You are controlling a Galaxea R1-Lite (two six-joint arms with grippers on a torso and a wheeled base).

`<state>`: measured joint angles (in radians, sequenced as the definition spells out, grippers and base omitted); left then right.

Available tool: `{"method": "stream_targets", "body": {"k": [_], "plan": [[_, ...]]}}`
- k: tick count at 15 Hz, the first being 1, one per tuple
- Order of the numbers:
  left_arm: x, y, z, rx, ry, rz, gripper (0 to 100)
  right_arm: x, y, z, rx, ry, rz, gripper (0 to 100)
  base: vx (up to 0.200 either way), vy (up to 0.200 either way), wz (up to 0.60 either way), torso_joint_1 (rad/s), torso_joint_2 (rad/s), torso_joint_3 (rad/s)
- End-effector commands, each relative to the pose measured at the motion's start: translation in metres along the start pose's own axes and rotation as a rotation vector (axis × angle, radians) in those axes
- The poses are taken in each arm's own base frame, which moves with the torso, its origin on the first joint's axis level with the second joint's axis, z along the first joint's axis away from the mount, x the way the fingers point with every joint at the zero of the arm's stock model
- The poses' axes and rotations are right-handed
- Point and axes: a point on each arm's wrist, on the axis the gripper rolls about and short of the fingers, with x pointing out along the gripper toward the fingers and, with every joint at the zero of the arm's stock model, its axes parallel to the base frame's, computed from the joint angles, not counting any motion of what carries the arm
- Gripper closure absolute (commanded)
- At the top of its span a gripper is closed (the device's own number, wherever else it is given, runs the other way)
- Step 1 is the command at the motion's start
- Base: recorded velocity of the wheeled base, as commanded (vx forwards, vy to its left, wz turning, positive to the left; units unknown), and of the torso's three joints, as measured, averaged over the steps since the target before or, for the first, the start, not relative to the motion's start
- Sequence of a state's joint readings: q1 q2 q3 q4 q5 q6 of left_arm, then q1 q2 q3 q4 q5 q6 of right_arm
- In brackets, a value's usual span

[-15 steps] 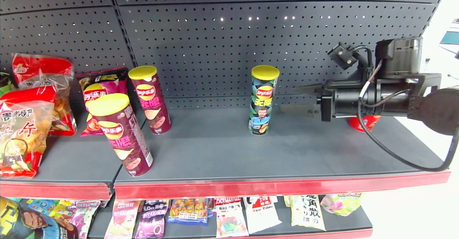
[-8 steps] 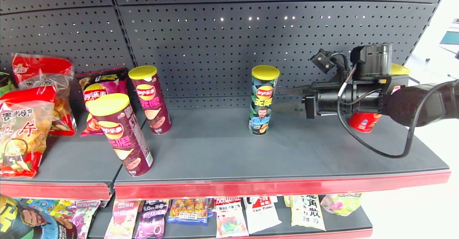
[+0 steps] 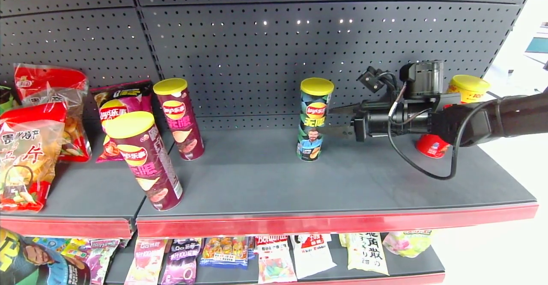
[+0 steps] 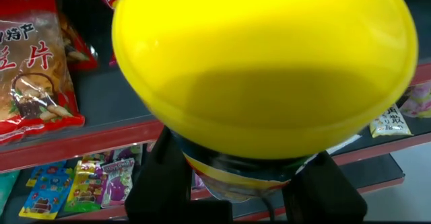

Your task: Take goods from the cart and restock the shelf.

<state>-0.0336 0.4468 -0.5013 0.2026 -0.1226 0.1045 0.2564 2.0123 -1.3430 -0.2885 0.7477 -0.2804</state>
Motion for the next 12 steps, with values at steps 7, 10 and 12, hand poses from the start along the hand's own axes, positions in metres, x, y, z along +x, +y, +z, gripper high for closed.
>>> {"method": "stream_targets", "body": {"k": [7,10,12], "plan": [[0.002,0.000,0.001,-0.001,0.009,0.002,100,0.030,-0.007,0.007,-0.029,-0.032,0.042,0,0.000,0.000,0.00,0.000,0.00,0.000],[0.001,0.000,0.001,-0.001,0.004,0.002,100,0.039,-0.006,0.005,-0.031,-0.028,0.051,0,0.000,0.000,0.00,0.000,0.00,0.000],[0.001,0.000,0.001,0.000,0.003,0.003,100,0.041,-0.006,0.005,-0.032,-0.027,0.053,0,0.000,0.000,0.00,0.000,0.00,0.000]]}}
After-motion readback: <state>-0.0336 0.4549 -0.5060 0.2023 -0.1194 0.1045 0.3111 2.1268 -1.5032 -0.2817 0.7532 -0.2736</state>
